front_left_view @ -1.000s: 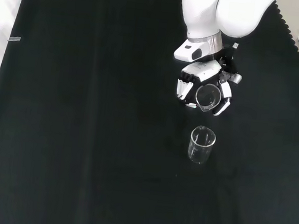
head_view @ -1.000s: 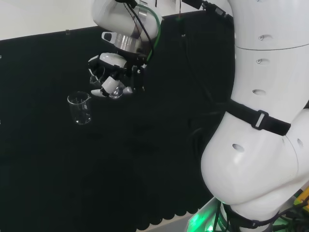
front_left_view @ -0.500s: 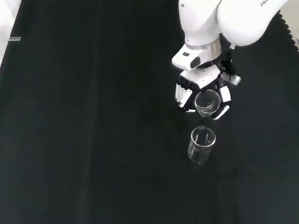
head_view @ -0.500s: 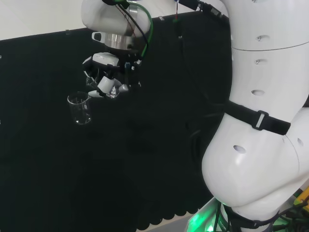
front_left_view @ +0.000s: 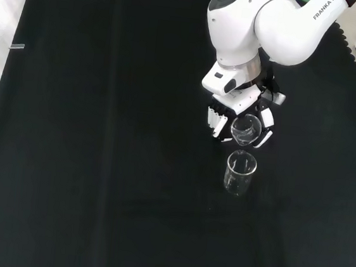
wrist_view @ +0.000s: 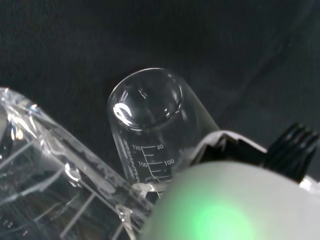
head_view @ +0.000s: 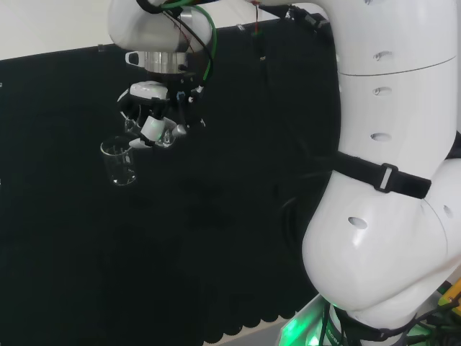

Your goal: Pour the water from the handheld beaker into the one on the table.

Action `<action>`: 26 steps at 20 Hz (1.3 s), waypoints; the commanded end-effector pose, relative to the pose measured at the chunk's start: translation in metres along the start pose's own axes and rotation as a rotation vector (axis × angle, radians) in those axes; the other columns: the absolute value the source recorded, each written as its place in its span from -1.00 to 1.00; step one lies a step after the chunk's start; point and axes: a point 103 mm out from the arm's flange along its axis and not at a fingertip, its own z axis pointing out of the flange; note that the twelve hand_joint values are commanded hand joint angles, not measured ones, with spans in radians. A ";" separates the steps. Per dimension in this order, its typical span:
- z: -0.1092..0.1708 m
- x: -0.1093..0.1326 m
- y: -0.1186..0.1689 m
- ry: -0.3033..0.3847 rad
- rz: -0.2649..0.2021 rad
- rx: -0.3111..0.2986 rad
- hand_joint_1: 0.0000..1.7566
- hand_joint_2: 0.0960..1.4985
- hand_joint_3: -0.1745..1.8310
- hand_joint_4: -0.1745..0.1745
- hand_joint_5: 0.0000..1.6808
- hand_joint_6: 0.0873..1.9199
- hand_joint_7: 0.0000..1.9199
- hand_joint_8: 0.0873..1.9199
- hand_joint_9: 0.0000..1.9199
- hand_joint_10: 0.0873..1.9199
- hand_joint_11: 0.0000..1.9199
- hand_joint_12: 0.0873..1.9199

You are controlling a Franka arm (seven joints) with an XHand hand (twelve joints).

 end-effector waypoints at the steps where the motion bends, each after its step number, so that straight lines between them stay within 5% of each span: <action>1: 0.002 0.004 0.000 -0.025 -0.004 0.027 0.59 -0.41 0.32 -1.00 -0.11 1.00 0.51 1.00 0.58 0.50 0.23 0.31; 26: -0.008 0.017 0.008 -0.188 -0.007 0.185 0.59 -0.41 0.32 -1.00 -0.10 1.00 0.51 1.00 0.59 0.49 0.24 0.30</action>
